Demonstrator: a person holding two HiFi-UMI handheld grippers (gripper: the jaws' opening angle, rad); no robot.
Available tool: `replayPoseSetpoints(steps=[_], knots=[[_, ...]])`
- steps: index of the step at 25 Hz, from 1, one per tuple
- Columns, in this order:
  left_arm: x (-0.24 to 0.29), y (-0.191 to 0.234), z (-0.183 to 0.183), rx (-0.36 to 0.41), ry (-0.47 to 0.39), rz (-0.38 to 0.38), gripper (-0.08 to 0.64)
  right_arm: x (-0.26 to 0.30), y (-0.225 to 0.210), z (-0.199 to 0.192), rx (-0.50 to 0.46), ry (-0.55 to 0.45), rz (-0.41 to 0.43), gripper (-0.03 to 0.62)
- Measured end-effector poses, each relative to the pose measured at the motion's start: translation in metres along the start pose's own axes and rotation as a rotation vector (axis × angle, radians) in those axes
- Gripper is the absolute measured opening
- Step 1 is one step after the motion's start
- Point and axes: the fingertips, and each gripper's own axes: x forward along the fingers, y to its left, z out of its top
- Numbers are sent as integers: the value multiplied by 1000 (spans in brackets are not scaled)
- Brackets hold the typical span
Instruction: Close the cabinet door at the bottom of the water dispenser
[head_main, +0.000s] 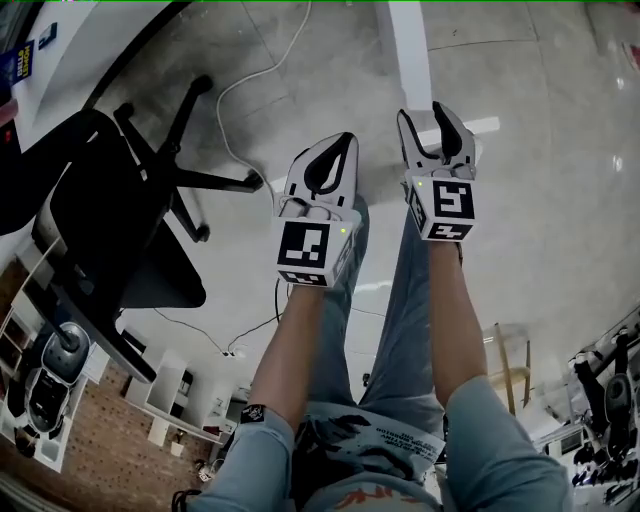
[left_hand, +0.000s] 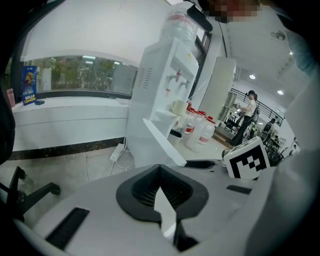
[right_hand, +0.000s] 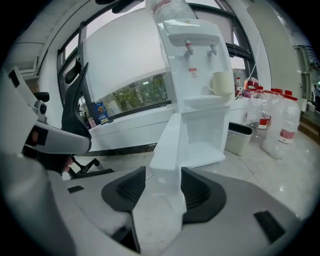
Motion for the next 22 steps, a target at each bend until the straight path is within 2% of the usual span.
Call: replayPoseSetpoints(steps=[3, 12, 22], knots=[[1, 7, -2, -17, 4, 33, 20, 9, 2, 0, 3, 8, 5, 212], [9, 3, -3, -19, 22, 58, 20, 18, 0, 5, -36, 49, 8, 212], [33, -17, 0, -30, 36, 71, 20, 13, -25, 2, -73, 95, 15, 209]])
